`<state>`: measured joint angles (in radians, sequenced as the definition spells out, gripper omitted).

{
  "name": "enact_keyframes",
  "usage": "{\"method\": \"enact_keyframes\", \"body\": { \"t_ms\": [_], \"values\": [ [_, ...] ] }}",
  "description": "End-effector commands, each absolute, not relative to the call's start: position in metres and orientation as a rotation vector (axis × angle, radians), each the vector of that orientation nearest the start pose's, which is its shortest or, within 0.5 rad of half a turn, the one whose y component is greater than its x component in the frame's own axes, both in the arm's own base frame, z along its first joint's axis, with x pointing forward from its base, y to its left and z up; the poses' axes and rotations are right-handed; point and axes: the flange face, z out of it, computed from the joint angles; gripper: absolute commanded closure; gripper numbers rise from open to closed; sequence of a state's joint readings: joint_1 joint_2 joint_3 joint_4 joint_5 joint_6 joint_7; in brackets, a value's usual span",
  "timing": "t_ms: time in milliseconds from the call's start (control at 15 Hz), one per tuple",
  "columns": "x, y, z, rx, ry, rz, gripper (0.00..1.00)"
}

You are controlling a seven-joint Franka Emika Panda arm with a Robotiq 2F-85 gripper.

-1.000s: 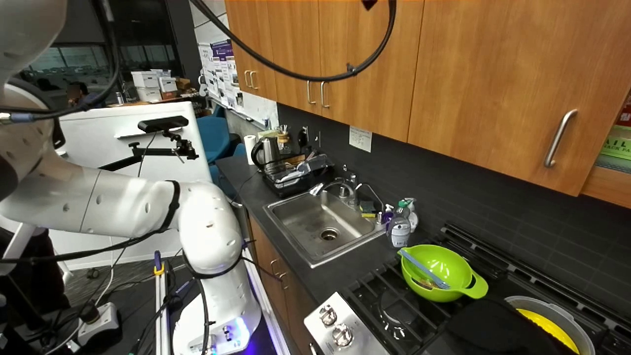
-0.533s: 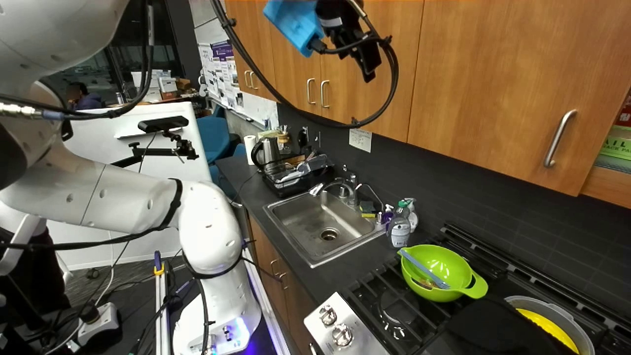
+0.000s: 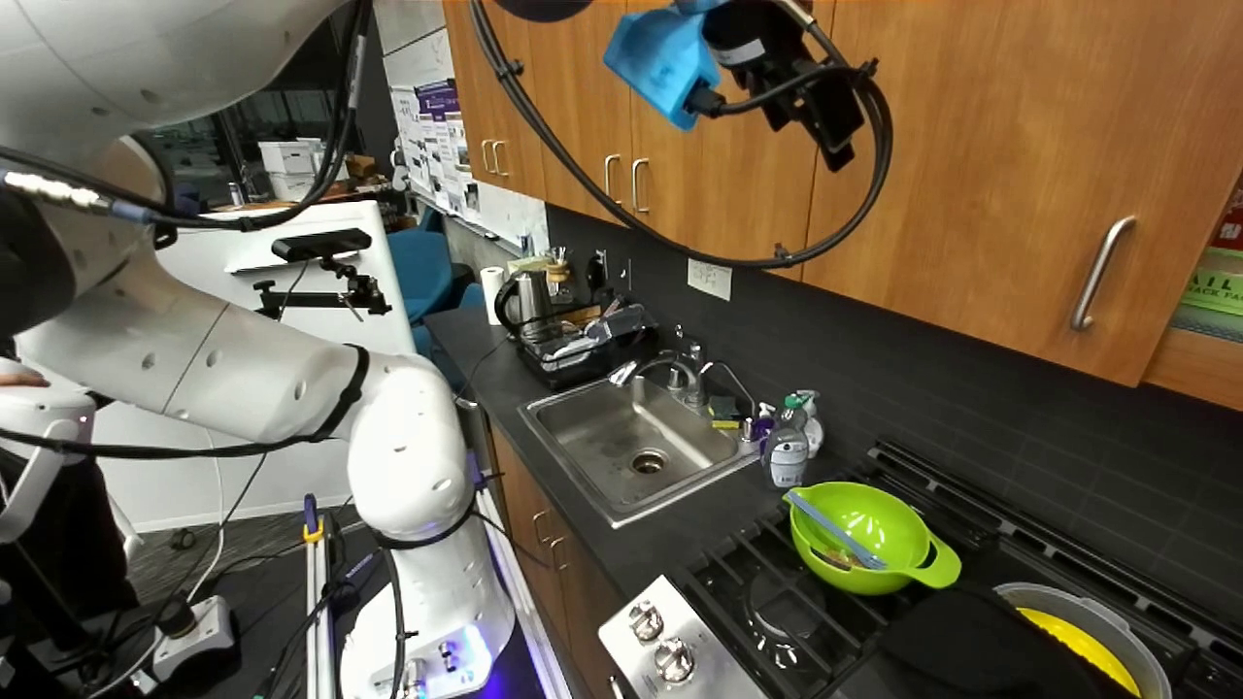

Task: Open the left door of the top rightmost cabinet

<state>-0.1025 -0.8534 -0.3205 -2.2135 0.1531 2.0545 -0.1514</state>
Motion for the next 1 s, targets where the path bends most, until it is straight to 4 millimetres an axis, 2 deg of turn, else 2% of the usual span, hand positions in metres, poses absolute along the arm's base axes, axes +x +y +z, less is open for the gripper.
{"method": "enact_keyframes", "body": {
  "t_ms": [0, 200, 400, 667, 800, 933],
  "values": [
    [0.307, -0.196, 0.7, -2.759, 0.431, -1.04, 0.0],
    [0.329, -0.203, 0.676, -2.793, 0.463, -0.969, 0.0],
    [0.343, -0.221, 0.659, -2.837, 0.521, -0.923, 0.0],
    [0.341, -0.253, 0.648, -2.872, 0.598, -0.929, 0.0],
    [0.337, -0.258, 0.645, -2.765, 0.568, -1.014, 0.0],
    [0.336, -0.253, 0.637, -2.671, 0.507, -1.063, 0.0]
  ]
}}
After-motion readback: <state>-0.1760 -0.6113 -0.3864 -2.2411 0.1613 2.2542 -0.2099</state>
